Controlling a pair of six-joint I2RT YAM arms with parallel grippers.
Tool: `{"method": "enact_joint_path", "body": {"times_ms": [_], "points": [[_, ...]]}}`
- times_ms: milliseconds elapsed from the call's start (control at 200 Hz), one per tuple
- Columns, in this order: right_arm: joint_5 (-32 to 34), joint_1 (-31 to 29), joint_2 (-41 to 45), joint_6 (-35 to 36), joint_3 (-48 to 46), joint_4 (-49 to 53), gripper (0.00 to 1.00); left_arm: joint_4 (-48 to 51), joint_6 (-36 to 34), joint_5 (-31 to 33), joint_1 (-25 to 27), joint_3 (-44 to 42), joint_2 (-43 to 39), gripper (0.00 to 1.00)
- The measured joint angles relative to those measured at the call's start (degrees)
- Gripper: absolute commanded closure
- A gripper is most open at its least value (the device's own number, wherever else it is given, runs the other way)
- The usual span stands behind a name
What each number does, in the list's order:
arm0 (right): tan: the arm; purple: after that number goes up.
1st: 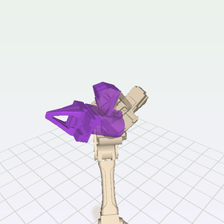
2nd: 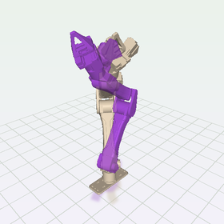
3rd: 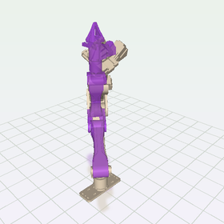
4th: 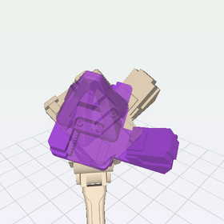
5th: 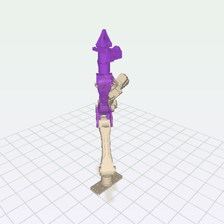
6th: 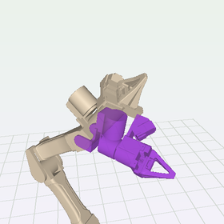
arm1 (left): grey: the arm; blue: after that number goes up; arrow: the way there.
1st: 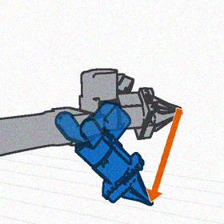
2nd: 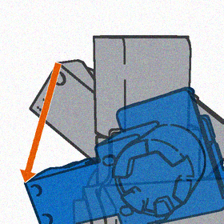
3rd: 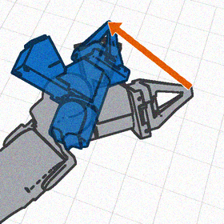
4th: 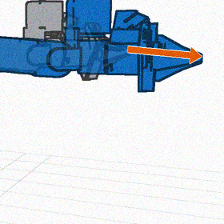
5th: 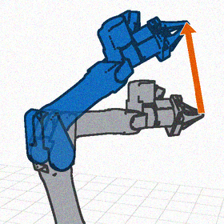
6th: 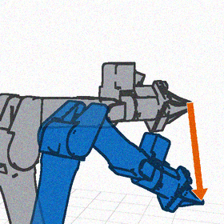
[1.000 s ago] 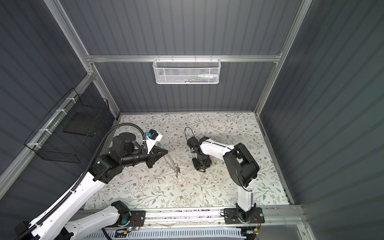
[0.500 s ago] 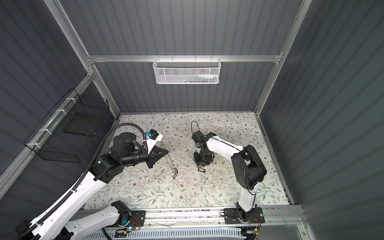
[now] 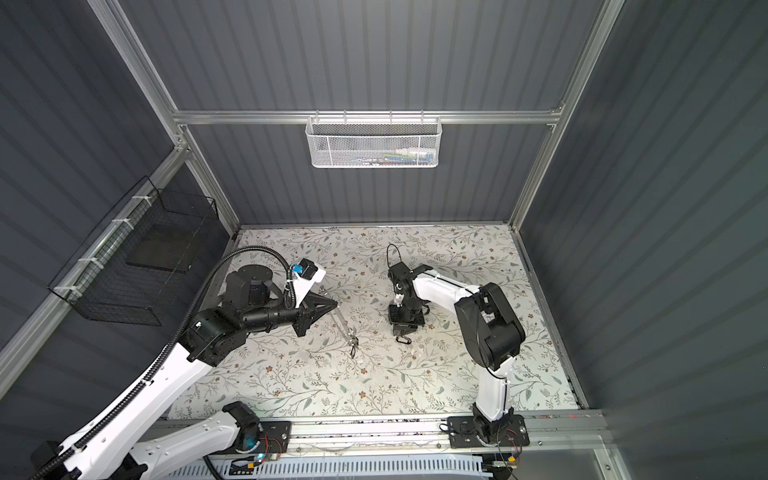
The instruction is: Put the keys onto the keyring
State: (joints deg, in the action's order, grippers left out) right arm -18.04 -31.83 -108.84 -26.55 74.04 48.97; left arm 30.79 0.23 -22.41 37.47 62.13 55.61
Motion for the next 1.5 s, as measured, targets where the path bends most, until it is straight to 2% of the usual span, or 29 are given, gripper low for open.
{"method": "enact_joint_path", "body": {"times_ms": [290, 1376, 1501], "points": [[0.02, 1.07, -0.04, 0.24, -0.81, -1.01, 0.74, 0.0, 0.0, -0.17, 0.0, 0.0, 0.0, 1.0], [-4.37, 1.33, -1.16, 0.04, -3.54, -4.24, 0.91, 0.0, 0.0, -0.44, 0.0, 0.0, 0.17, 1.0], [-4.13, 1.33, -1.16, 0.02, -3.54, -4.22, 0.88, 0.0, 0.0, -0.79, 0.0, 0.0, 0.31, 1.0]]}}
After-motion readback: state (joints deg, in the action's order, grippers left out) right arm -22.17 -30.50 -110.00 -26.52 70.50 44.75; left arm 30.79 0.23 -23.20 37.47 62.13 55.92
